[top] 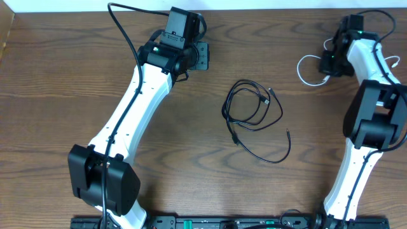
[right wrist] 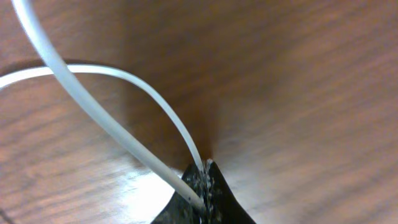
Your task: Untangle cables
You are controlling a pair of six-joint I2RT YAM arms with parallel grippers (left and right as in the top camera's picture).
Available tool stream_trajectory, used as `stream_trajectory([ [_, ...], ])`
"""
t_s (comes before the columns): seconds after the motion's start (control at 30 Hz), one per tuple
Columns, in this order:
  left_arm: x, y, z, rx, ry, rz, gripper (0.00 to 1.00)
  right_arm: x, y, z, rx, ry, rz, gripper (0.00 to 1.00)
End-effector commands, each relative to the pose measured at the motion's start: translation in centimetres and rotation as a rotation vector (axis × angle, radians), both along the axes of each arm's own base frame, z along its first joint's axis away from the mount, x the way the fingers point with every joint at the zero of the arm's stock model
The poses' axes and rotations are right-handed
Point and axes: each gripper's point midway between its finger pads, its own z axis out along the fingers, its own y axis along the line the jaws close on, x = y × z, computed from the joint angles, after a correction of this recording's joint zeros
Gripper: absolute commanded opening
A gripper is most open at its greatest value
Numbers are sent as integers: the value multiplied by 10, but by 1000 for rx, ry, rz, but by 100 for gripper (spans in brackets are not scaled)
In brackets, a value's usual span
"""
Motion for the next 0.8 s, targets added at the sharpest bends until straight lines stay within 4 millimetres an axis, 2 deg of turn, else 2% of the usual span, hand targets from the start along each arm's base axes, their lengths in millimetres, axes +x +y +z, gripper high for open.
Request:
stream_trajectory([
  [0.0,0,0,-3,13,4,-2,22,20,-45,51,-44,-119,-112,1],
  [0.17,-1,-3,-4,0,11,-13,24,39,-104,134,-88,-307,-210,1],
  [0.23,-4,-8,-3,-26,21,-35,28,41,-129,164,-112,-388,-260,1],
  [0.3,-6,-13,-3,-50,30,-56,30,40,-161,189,-139,-474,-340,1],
  [0.33,-6,-14,-3,-51,30,-56,30,39,-174,194,-143,-502,-372,1],
  [0.43,-6,-14,-3,-50,30,-56,30,34,-202,194,-157,-541,-432,1],
  [0.53,-6,-14,-3,-50,30,-56,31,29,-220,181,-166,-539,-458,1],
  [0.63,-6,-14,-3,-50,30,-56,31,27,-227,165,-167,-526,-466,1],
  [0.77,-6,-14,-3,-50,31,-56,31,27,-223,147,-156,-495,-435,1],
])
